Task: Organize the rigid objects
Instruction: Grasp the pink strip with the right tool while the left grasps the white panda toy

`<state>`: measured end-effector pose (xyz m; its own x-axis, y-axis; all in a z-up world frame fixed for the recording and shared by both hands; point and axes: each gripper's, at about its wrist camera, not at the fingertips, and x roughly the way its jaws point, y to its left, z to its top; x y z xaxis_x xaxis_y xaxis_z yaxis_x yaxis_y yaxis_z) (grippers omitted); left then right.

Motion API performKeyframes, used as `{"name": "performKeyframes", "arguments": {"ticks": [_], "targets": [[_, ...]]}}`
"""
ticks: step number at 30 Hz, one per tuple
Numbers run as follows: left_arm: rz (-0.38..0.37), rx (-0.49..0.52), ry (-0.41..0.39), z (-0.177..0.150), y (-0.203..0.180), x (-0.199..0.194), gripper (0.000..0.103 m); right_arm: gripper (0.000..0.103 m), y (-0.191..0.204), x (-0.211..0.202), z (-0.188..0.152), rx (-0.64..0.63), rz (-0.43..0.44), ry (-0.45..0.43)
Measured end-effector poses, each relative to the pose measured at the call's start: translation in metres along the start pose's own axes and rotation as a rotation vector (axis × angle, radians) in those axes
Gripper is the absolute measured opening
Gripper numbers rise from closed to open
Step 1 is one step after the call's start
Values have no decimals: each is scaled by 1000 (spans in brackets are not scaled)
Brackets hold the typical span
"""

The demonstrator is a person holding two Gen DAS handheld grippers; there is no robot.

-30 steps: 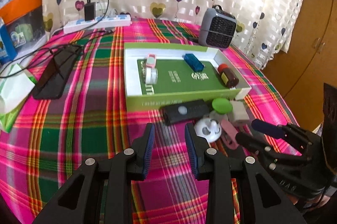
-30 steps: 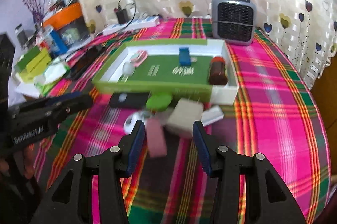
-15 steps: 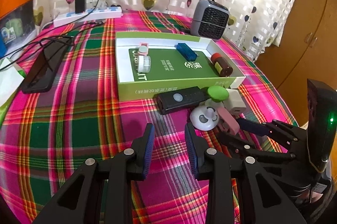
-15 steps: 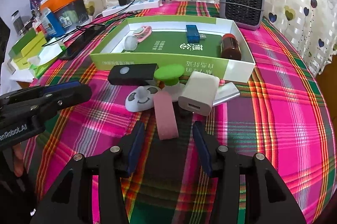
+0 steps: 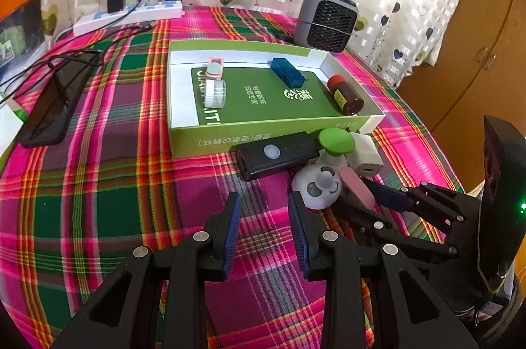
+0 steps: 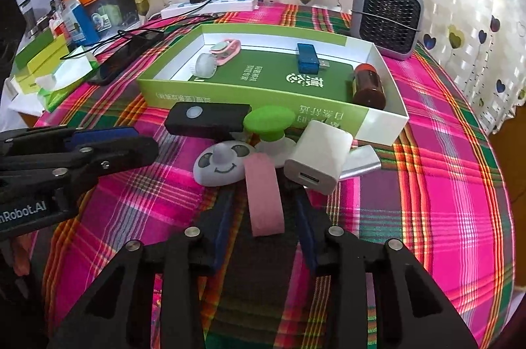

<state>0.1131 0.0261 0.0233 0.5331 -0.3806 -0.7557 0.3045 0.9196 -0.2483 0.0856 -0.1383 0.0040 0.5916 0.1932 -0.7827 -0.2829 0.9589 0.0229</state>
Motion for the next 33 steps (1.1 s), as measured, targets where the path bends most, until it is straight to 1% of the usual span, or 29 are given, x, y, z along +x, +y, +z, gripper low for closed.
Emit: {"name": "performKeyframes", "arguments": {"ticks": [1,3,4,9,12,18,22,26,29,33], "targets": [[3,-2,2,0,-1,1,29,27,-1,0,0,0,-1,-1],[8,-2,7,1,-4,2,29,22,-3,0,0,5,-2,-2],[9,-3,11,1,-5,3,29,21,-6,-1,-1,13,11,-3],[-11,-2,27,3,-14,9,29,19,-13,-3,-2,32,59,-7],[-11,-7,30,4,-18,12,35,19,-14,-5,-4,26,67,-6],[-27,-3,37,7,-28,18,36,19,-17,-10,-10,2,60,-5],[-13,-6,48,11,-31,24,37,19,-21,-12,-12,-1,54,-4],[-18,-6,53,14,-34,28,38,19,-28,-17,-18,-5,45,-2],[-24,5,71,14,-39,33,39,19,-33,-20,-22,-1,36,-3],[-40,-11,94,14,-42,40,39,19,-37,-24,-26,0,30,-5]]}}
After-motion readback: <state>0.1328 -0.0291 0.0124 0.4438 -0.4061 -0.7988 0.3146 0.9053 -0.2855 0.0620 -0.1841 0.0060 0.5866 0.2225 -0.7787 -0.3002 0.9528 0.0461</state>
